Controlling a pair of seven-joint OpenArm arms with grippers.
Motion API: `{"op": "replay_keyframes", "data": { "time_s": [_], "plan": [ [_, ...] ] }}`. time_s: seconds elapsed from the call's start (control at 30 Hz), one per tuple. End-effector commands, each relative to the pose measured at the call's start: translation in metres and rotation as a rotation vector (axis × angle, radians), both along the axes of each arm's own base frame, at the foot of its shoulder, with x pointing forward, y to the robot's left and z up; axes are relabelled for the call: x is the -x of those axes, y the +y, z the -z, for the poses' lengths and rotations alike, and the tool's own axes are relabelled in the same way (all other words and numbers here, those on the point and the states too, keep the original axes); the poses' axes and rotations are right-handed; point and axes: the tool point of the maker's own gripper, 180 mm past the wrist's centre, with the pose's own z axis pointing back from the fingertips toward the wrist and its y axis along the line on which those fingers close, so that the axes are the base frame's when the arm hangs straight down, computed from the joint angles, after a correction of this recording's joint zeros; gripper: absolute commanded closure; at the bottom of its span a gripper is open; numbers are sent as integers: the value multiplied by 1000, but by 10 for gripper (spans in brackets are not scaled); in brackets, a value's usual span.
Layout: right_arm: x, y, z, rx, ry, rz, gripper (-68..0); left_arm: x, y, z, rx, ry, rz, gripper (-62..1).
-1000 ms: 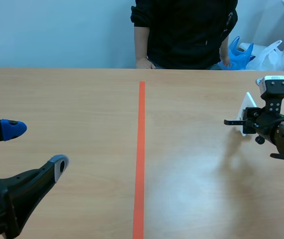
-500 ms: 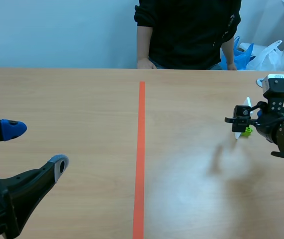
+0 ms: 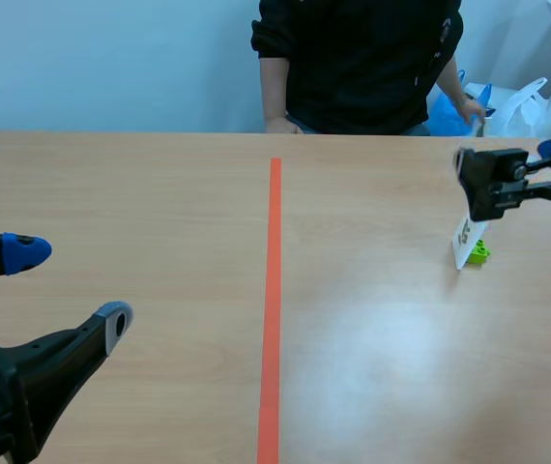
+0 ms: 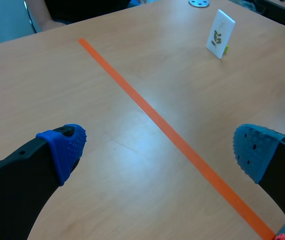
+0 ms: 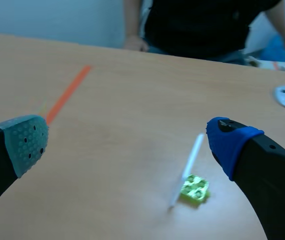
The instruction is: Sort the leaf by its shape. The table is split by an orange tape line. A compound leaf with several leaflets goes to the left side, a simple leaf with one blade goes to the right side. Return to the home posture when a red brick is placed on the table.
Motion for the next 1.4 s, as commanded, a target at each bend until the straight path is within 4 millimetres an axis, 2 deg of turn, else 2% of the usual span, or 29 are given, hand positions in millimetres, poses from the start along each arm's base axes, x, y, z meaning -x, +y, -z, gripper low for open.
{"op": "replay_keyframes", "data": {
  "time_s": [0.0, 0.13, 0.27, 0.5, 0.87, 1.37],
  "plan": [
    [12, 4, -1, -5, 3, -25, -679, -1, -2, -8, 24, -22, -6, -623],
    [51, 35, -1, -24, 32, -140, -679, -1, -2, -8, 23, -21, -6, -623],
    [85, 58, -8, -27, 54, -216, -679, -1, -2, -6, 19, -15, -6, -623],
    [118, 71, -27, 11, 62, -257, -679, -1, -2, -7, 19, -16, -6, -623],
    [140, 69, -18, 11, 138, -257, -679, -1, -2, -7, 19, -16, -6, -623],
    [140, 69, -18, 10, 135, -256, -679, -1, -2, -7, 19, -16, -6, -623]
  ]
}}
